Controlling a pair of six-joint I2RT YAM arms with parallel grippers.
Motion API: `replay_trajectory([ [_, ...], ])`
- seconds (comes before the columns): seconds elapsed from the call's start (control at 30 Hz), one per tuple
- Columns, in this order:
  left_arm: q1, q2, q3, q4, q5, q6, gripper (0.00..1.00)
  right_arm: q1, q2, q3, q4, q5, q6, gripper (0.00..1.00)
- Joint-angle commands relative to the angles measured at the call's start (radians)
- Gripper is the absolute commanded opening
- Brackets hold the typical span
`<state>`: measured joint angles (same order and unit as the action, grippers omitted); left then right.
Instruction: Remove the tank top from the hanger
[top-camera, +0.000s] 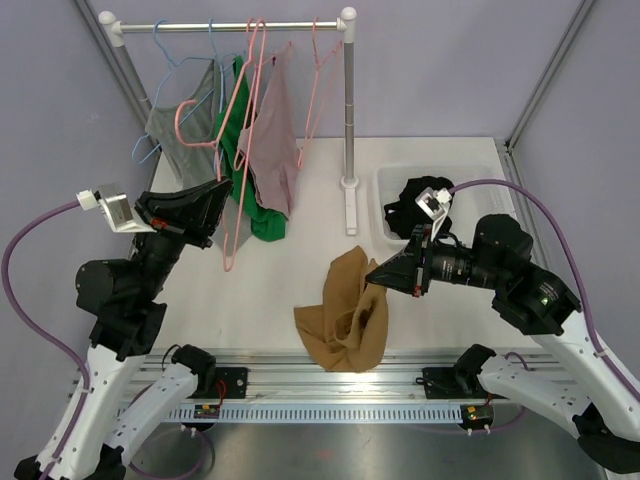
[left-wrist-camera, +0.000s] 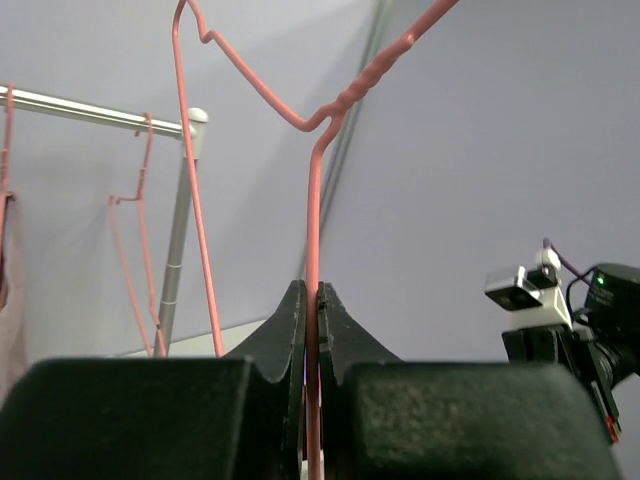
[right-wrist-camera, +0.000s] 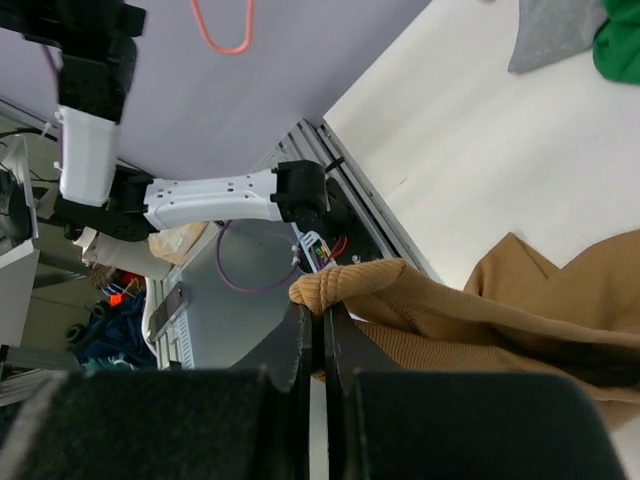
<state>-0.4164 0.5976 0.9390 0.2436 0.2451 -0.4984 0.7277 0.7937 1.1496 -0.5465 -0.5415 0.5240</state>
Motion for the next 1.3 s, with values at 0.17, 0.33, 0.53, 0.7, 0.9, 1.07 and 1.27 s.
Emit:
replay_trajectory([
  [0.17,-0.004,0.097,0.135,-0.366,-0.105,0.023,0.0,0.064,0.033,-0.2,0.08,0.181,0.034,0.02],
  [0.33,-0.004,0.203,0.185,-0.461,-0.13,-0.009,0.0,0.185,0.091,-0.304,0.111,0.383,0.063,0.68],
  [0.53,-0.002,0.329,0.268,-0.506,-0.159,-0.008,0.0,0.191,0.07,-0.28,-0.021,0.535,0.048,1.0],
  [0.7,-0.001,0.453,0.363,-0.515,-0.179,0.014,0.0,0.191,-0.033,-0.283,-0.046,0.577,0.039,0.99],
  [0.9,0.016,0.625,0.558,-0.529,-0.138,0.011,0.0,0.191,-0.083,-0.3,-0.076,0.589,0.039,1.0],
  [1.07,0.036,0.819,0.739,-0.532,-0.122,0.015,0.0,0.191,-0.105,-0.291,-0.082,0.589,0.031,1.0],
  [1.27,0.054,0.987,0.938,-0.501,-0.138,0.038,0.0,0.191,-0.132,-0.292,-0.087,0.589,0.022,1.0],
])
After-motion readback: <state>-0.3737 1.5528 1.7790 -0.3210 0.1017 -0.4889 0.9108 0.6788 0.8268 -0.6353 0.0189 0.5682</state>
